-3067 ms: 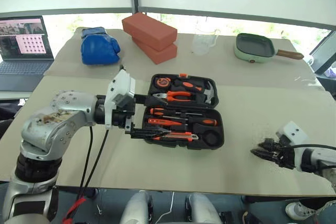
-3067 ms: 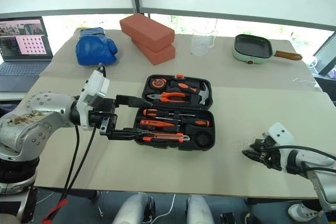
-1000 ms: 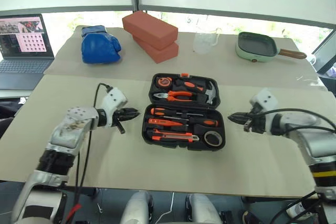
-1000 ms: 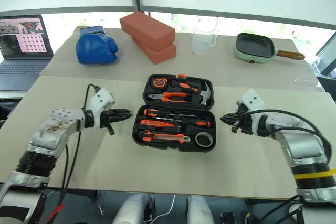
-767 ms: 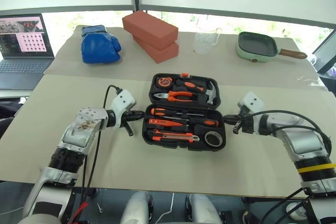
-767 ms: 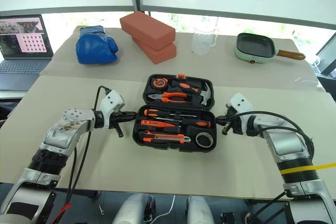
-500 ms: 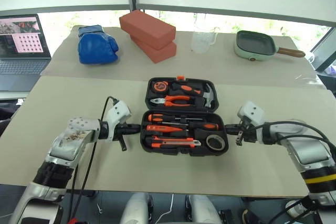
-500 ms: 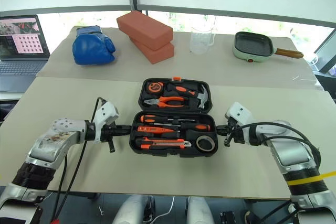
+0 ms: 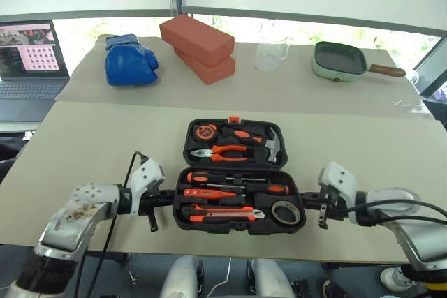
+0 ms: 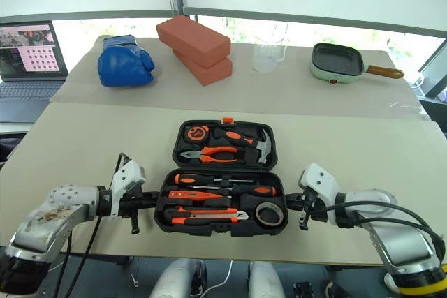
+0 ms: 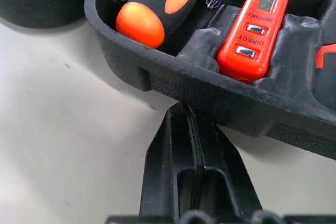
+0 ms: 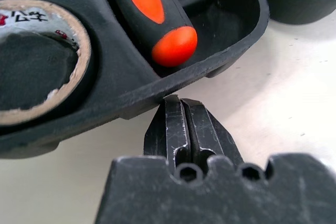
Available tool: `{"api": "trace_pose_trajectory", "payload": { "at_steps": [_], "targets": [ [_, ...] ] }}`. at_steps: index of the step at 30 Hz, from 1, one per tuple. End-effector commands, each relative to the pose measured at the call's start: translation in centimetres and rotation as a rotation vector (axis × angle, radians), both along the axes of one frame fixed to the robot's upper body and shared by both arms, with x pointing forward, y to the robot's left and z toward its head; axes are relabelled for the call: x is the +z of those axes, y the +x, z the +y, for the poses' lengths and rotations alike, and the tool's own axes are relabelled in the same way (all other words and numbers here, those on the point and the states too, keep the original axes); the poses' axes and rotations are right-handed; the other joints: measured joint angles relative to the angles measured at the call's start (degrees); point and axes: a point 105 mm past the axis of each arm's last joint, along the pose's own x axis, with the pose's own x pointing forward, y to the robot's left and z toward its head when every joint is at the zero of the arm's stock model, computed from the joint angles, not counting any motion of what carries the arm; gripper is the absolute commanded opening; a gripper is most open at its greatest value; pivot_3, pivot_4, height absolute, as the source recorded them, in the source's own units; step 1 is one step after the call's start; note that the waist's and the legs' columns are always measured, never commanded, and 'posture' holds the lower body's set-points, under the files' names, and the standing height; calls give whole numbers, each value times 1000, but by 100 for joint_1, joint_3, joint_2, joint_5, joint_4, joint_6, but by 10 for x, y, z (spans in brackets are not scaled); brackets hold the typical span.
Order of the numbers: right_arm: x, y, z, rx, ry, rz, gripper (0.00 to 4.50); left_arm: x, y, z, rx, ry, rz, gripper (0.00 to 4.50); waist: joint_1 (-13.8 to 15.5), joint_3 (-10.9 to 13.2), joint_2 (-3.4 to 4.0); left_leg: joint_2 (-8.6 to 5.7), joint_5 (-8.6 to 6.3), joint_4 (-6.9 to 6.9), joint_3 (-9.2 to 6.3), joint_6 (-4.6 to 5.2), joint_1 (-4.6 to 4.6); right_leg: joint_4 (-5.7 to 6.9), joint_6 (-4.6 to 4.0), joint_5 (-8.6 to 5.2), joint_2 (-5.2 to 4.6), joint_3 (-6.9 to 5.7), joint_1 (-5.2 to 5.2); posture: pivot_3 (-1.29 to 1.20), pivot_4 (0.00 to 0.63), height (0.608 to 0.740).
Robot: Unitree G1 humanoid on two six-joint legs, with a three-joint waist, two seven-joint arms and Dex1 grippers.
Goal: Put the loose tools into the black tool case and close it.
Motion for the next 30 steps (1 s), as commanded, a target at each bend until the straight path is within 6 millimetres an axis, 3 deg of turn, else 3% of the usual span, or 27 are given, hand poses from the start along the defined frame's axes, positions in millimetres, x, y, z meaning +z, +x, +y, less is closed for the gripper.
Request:
{"api": "trace_pose_trajectory", "payload": {
  "at_steps": [1,2,4,7,10,13,15,18,22,26,28,30],
  "targets": [
    [11,-1,-11,-28,-27,-39,19,-6,-5,20,62,75,21,34,0,0,0,0,0,0,0,0,1,0,0,0,0,0,0,0,150,738],
    [12,1,-20,-59,-47,-37,0,-8,-4,35,120,105,43,264,-7,-1,1,0,0,-1,0,0,7,0,-2,-1,0,0,4,0,150,738],
    [17,6,-38,-114,-74,-34,606,-4,1,59,223,121,79,760,-16,-1,2,1,0,-6,4,-1,18,3,-6,-3,0,4,7,0,150,738],
    [26,15,-52,-154,-84,-45,1562,11,11,72,301,71,90,1831,-22,-1,3,4,8,-21,9,-14,45,9,-17,-8,2,4,16,0,150,738],
    [36,30,-55,-203,-49,-62,2444,26,29,70,365,-12,103,2802,-20,0,1,7,20,-38,7,-30,68,13,-31,-8,12,3,23,0,150,738],
    [54,57,-41,-276,92,-44,3572,45,55,50,428,-144,195,3861,-20,4,-7,5,28,-38,6,-35,67,19,-34,-5,16,3,24,0,150,738],
    [60,72,-31,-314,150,-23,4223,54,69,37,449,-197,233,3866,-17,6,-10,-1,33,-35,0,-34,58,20,-25,5,15,4,22,0,150,738],
    [66,95,-15,-370,233,39,4223,64,91,20,501,-285,291,3866,-12,5,-11,-9,33,-35,-3,-33,45,17,-21,9,13,4,18,0,150,738],
    [62,109,-6,-405,248,91,4223,60,93,5,471,-246,312,3866,-40,5,-11,-16,34,-39,-3,-35,22,14,-20,11,14,3,-4,0,150,738],
    [48,110,-5,-406,198,123,4223,50,94,2,475,-214,313,3866,-54,5,-11,-14,34,-52,-3,-36,7,12,-19,11,11,-3,-8,0,150,738],
    [45,108,-5,-401,186,130,3711,49,93,0,467,-212,312,3866,-59,5,-11,-12,34,-49,-3,-35,-3,9,-16,12,8,-4,-13,0,150,738],
    [44,107,-4,-392,181,132,3070,49,93,0,467,-212,306,3290,-59,6,-11,-12,33,-48,-4,-33,-5,9,-15,13,8,-5,-13,0,150,738]
  ]
}}
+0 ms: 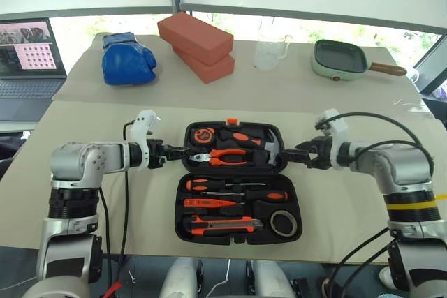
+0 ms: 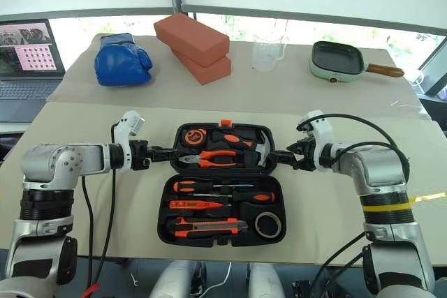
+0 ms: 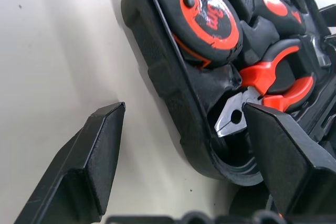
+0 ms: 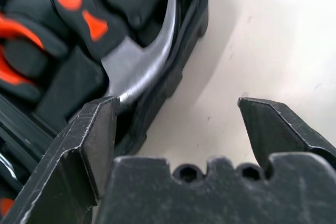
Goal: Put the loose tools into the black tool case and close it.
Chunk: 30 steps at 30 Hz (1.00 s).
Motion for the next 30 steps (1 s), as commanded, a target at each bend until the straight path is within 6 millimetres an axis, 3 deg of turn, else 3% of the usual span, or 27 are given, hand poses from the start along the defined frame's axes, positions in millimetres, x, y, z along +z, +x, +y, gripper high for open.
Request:
{"api": "trace_pose_trajectory", "payload": {
  "at_steps": [1,9,18,23,30],
  "targets": [
    [9,-1,0,21,-11,-35,2831,3,2,-2,-7,-1,-30,3106,1,0,0,0,0,0,0,1,0,0,0,0,0,0,0,0,150,738],
    [11,-8,13,85,4,-58,46,2,5,-11,-25,-2,-43,94,21,0,0,-2,-1,5,-5,2,7,-5,0,0,-3,-3,8,0,150,738],
    [44,-8,28,140,91,-194,0,16,1,-29,-106,-39,-146,12,56,0,0,-4,4,7,-4,3,23,-1,-1,1,-6,2,13,0,150,738],
    [78,-1,32,105,94,-412,0,62,6,-45,-145,-39,-501,12,56,4,0,-2,8,8,-4,-2,3,1,-3,2,-6,3,-7,0,150,738],
    [68,-5,23,98,-54,-560,0,60,1,-40,-123,28,-681,12,61,7,2,-2,10,-1,-4,-2,-16,-2,-4,8,-4,-2,-20,0,150,738]
  ]
}}
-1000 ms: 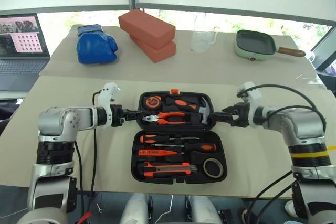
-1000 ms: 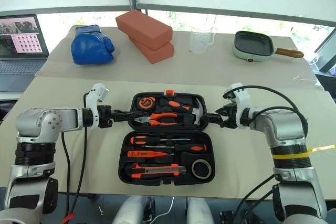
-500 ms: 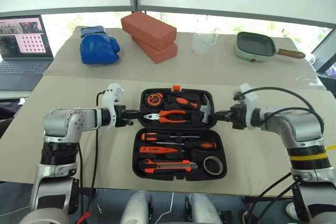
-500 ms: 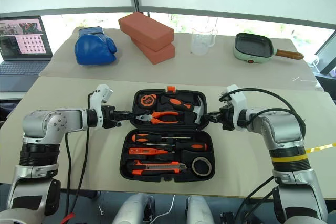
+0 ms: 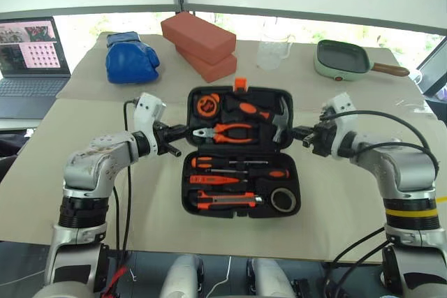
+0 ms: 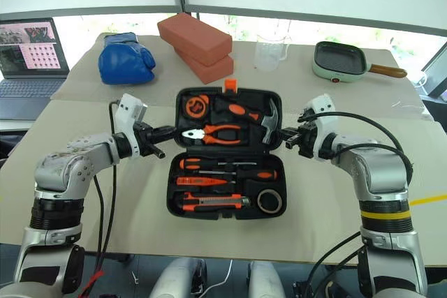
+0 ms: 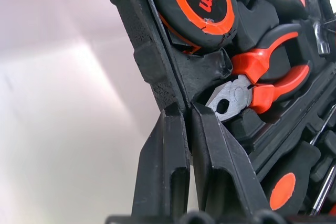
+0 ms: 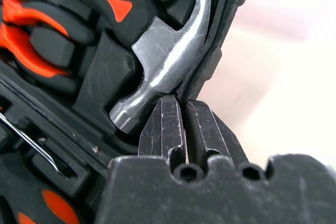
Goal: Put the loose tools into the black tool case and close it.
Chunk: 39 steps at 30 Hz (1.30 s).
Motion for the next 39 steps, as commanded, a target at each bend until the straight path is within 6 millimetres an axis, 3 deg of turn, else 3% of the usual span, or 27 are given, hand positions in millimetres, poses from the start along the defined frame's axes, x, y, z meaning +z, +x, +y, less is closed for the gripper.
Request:
{"api": "trace_pose_trajectory", "payload": {
  "at_steps": [1,3,10,15,23,25,27,32,33,34,38,39],
  "targets": [
    [18,-11,17,100,-54,-181,0,15,-12,-18,-76,-2,-172,12,0,0,0,2,-1,0,1,1,-1,1,0,0,1,-1,3,0,150,738],
    [15,-15,16,85,-63,-215,0,6,-13,-13,-34,93,-256,12,2,0,0,0,-2,0,2,4,-9,-6,4,2,0,-2,0,0,150,738],
    [-13,-40,12,73,-185,-325,0,2,-12,-3,142,129,-419,12,8,0,0,4,-9,1,0,14,-1,-54,7,3,0,-7,16,0,150,738],
    [-26,-57,6,74,-279,-441,0,-2,-28,3,174,224,-551,12,-5,-1,1,8,-9,0,2,13,9,-54,9,5,2,-5,24,0,150,738],
    [-49,-89,6,159,-367,-509,0,-20,-50,26,286,242,-510,12,-28,-2,3,16,-10,-4,7,14,29,-52,6,7,3,-1,37,0,150,738],
    [-51,-101,7,191,-358,-501,776,-23,-57,33,316,234,-484,741,-35,-3,3,18,-10,-4,8,14,41,-53,5,7,4,-1,47,0,150,738],
    [-49,-109,4,198,-359,-498,1274,-24,-63,40,343,237,-461,1226,-38,-3,3,20,-11,-8,9,14,46,-53,3,5,4,0,50,0,150,738],
    [-37,-134,-19,226,-380,-392,3073,-16,-94,74,380,221,-316,3019,-125,-2,3,26,-11,-6,13,13,48,-40,-1,4,3,6,45,0,150,738],
    [-38,-142,-21,254,-374,-342,3241,-16,-102,80,368,230,-280,3300,-122,-1,-2,29,-10,-5,11,12,48,-38,-2,4,4,5,46,0,150,738],
    [-42,-151,-22,295,-358,-274,3633,-19,-108,87,357,234,-229,3381,-122,-1,-2,34,-10,-2,7,11,51,-38,-5,3,6,-1,50,0,150,738],
    [-55,-177,-14,447,-287,-75,3633,-27,-117,98,247,227,-54,3381,-46,-4,3,33,-14,-9,6,11,103,-57,-7,-3,-1,-8,106,0,150,738],
    [-59,-180,-11,479,-283,-54,3633,-27,-115,100,218,227,-23,3381,-24,-4,3,34,-16,-9,6,10,119,-62,-40,-29,-2,-11,122,0,150,738]
  ]
}}
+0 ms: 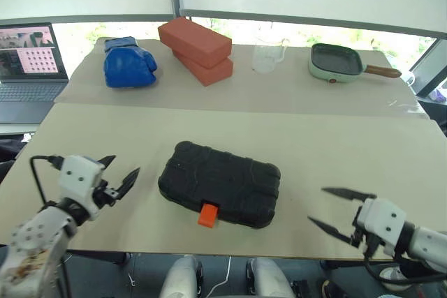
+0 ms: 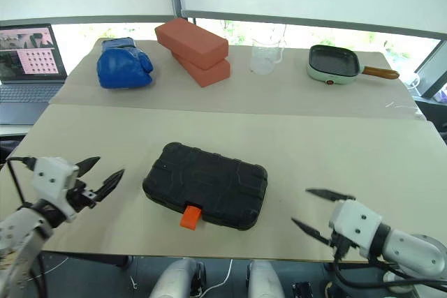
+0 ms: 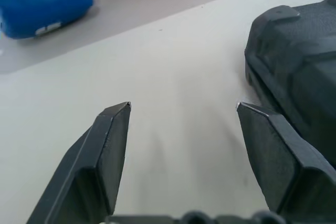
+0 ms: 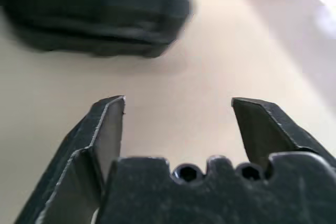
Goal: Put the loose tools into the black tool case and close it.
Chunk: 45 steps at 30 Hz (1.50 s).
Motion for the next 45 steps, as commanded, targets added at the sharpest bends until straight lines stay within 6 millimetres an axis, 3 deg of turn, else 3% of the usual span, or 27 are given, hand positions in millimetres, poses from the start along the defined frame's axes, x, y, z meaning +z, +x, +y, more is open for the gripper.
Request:
{"api": "trace_pose_trajectory", "payload": {
  "at_steps": [1,4,7,12,15,19,23,28,30,32,35,38,41,45],
  "targets": [
    [-1,-12,14,114,23,90,3377,3,3,-1,-120,-53,116,3381,36,1,-2,1,-1,1,2,-1,9,-3,-10,-7,-1,0,4,0,150,738],
    [-11,-10,24,163,20,125,2581,6,27,5,-184,16,128,3381,77,0,-4,2,-19,3,4,-34,31,-4,-9,-8,0,-2,2,0,150,738],
    [-14,-7,38,211,45,151,1550,9,57,2,-274,86,102,2700,106,0,-1,-8,-14,3,5,-29,31,-2,-11,-6,0,-3,2,0,150,738],
    [-14,-13,57,319,56,185,0,8,99,-24,-444,149,71,1064,109,-1,-6,-17,-1,3,4,0,-1,-3,37,23,5,0,5,0,150,738],
    [-7,-8,74,361,93,166,0,10,127,-58,-573,180,41,20,139,0,-10,-27,-2,10,6,2,-16,-4,37,24,10,-7,3,0,150,738],
    [-1,4,84,352,125,148,0,2,136,-80,-668,247,51,20,88,0,-14,-29,-4,19,5,6,-25,-8,42,27,12,-6,1,0,150,738],
    [5,31,81,263,102,77,0,-11,122,-94,-814,288,95,20,-4,1,-15,-21,-7,15,3,7,-27,-6,40,26,18,-1,-6,0,150,738],
    [25,78,60,50,115,-39,0,-17,88,-87,-948,292,211,20,-48,0,-14,-16,-7,15,5,7,-23,2,42,26,7,2,-8,0,150,738],
    [27,86,54,7,115,-49,0,-13,83,-87,-947,273,210,20,-27,0,-14,-15,-7,16,3,7,-24,2,43,27,7,1,-8,0,150,738],
    [28,87,50,-6,114,-47,0,-9,81,-87,-942,260,199,20,38,1,-12,-19,-8,16,3,8,-25,3,47,25,1,1,-8,0,150,738],
    [26,75,47,32,104,-23,0,5,92,-80,-877,297,132,20,94,1,-12,-18,-8,16,0,9,-37,1,47,24,5,-6,-13,0,150,738],
    [28,60,50,94,128,9,0,36,104,-80,-828,227,87,20,106,1,-13,-22,-8,20,-1,9,-50,1,48,25,6,-7,-21,0,150,738],
    [27,48,60,172,139,38,0,66,94,-108,-947,131,99,20,93,2,-14,-23,-7,37,-12,10,-68,5,53,28,13,-13,-26,0,150,738],
    [23,47,67,208,130,42,0,51,75,-140,-1080,172,139,20,56,-3,-6,-26,-12,35,-11,16,-58,0,66,24,7,-2,-17,0,150,738]
  ]
}}
